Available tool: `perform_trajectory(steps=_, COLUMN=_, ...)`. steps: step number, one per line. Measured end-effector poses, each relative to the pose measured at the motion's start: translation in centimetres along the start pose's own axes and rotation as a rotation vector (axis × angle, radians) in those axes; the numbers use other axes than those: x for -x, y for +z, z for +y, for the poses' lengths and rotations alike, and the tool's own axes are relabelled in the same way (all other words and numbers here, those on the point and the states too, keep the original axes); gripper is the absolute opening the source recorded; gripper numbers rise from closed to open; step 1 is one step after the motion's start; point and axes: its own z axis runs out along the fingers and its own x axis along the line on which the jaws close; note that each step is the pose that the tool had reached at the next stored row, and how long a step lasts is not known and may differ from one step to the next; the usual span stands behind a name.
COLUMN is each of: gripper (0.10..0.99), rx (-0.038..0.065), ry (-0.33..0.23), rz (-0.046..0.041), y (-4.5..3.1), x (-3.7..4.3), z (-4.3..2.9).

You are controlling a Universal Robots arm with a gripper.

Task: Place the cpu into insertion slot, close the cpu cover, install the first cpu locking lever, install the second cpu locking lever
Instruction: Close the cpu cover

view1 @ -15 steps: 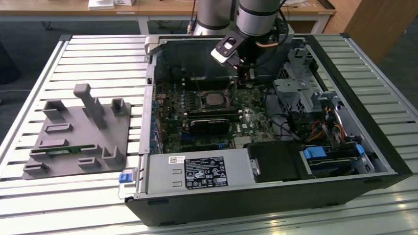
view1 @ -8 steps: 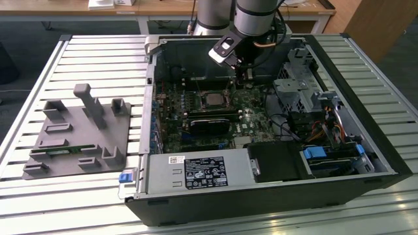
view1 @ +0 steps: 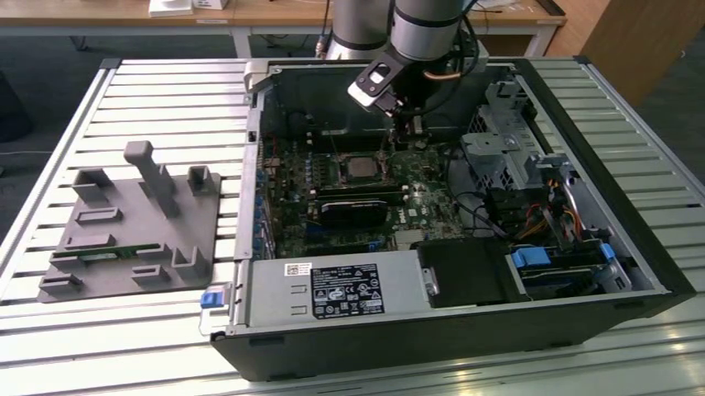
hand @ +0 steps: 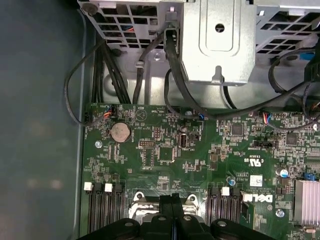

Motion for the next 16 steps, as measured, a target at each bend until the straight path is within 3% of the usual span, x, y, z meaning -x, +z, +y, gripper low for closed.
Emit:
perform_trajectory(steps=9, gripper=0.106, rx=0.000, ry=0.000, rz=0.0000, y=0.14, x=-0.01, z=-0.83)
perform_trajectory(steps=16, gripper=0.106, rx=-0.001, ry=0.000, rz=-0.0001, y=0.91, x=-0.01, z=-1.59)
